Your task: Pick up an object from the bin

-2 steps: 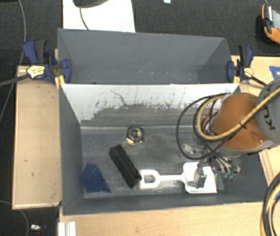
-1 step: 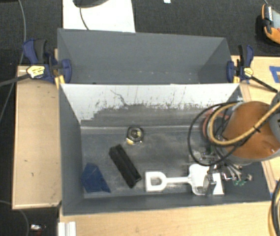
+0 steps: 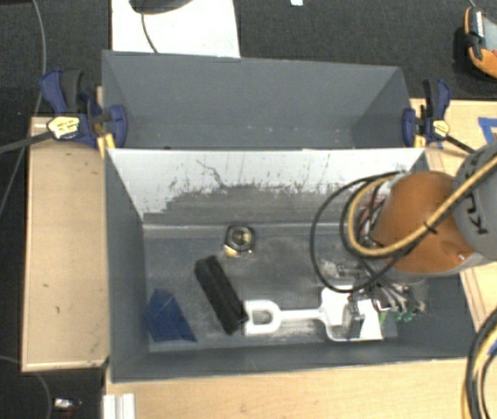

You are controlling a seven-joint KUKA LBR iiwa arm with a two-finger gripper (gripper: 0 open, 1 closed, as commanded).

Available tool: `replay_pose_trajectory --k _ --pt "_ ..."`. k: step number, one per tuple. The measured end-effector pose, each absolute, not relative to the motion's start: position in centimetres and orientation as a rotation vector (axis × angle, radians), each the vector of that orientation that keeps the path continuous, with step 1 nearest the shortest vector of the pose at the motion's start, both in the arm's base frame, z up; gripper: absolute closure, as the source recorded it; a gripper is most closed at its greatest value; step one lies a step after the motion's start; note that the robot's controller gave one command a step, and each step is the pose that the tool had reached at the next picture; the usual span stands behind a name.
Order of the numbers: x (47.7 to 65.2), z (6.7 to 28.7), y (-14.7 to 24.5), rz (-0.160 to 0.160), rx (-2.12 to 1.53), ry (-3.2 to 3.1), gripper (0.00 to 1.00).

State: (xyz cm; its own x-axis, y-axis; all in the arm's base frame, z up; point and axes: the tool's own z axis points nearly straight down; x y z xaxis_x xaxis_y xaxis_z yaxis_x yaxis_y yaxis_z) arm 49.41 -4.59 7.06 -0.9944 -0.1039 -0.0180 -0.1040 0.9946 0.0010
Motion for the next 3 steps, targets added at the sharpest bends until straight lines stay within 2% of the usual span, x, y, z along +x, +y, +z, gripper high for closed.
replay_pose_trajectory --k 1,2,3 --pt "48.4 7.1 -6.4 -0.004 -0.105 3.122 0.00" --pt "49.6 7.1 -4.8 0.002 -0.165 3.116 0.00" --pt "48.2 7.0 -5.6 -0.004 -0.139 3.117 0.00"
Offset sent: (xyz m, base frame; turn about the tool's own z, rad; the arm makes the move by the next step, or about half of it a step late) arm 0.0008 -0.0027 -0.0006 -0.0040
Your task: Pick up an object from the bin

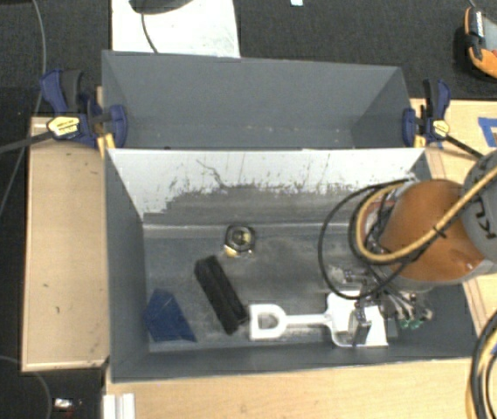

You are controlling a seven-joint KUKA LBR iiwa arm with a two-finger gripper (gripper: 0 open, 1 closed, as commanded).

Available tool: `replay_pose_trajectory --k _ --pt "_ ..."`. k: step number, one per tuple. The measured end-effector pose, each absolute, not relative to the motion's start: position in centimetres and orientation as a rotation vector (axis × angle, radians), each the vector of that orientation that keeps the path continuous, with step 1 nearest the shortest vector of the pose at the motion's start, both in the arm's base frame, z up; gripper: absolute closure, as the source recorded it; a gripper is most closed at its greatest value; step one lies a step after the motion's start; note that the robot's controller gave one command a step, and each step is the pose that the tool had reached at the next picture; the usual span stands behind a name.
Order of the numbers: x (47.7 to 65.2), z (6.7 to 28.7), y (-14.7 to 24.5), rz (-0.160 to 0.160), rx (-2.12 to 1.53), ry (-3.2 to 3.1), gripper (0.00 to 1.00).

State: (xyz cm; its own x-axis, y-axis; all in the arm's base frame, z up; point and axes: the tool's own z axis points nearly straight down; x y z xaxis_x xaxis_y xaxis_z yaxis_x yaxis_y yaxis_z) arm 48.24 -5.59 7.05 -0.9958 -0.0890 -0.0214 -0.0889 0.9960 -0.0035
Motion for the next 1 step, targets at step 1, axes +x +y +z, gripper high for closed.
replay_pose_trajectory --k 1 --pt "50.05 7.07 -2.82 0.000 -0.222 3.107 0.00"
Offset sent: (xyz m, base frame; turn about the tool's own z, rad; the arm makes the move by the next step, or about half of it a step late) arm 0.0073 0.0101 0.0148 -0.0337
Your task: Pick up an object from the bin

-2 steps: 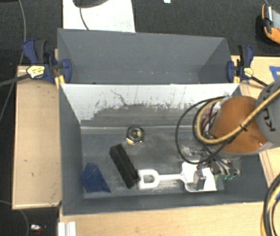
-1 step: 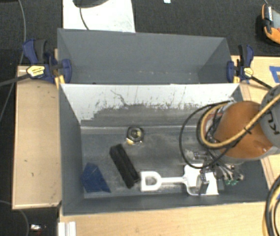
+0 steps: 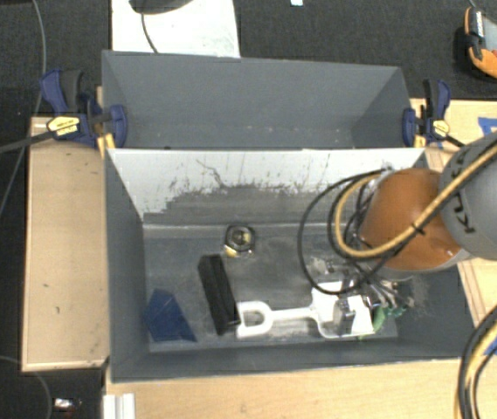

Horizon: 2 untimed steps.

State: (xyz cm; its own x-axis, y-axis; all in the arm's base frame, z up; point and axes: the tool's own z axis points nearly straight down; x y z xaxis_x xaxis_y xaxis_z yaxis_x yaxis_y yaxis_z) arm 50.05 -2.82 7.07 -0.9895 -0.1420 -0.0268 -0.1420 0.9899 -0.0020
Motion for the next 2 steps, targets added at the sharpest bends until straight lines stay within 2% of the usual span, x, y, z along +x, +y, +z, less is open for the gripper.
replay_pose_trajectory --k 1,2 --pt "49.0 8.6 -4.6 -0.006 -0.186 3.112 0.00" --pt "49.8 7.1 -2.7 0.001 -0.201 3.109 0.00"
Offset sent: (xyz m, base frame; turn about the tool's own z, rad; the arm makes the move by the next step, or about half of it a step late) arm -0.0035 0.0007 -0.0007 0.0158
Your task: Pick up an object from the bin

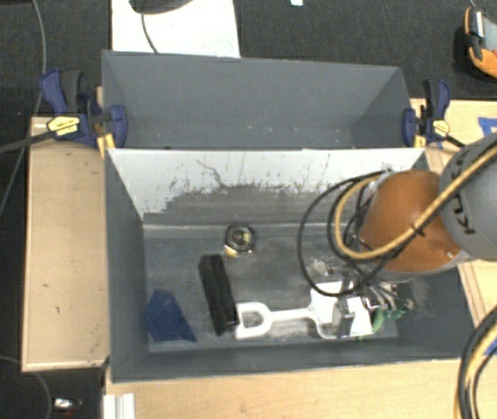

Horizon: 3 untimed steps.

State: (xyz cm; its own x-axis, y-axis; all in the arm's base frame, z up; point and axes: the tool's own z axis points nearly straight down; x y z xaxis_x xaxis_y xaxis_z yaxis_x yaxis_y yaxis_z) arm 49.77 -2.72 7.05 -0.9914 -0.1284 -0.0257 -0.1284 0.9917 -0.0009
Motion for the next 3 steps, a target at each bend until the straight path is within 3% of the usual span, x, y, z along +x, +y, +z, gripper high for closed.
replay_pose_trajectory --k 2,3 --pt "50.3 7.2 -4.2 -0.003 -0.168 3.110 0.00" --pt "52.8 8.8 -5.2 -0.009 -0.562 3.059 1.00"
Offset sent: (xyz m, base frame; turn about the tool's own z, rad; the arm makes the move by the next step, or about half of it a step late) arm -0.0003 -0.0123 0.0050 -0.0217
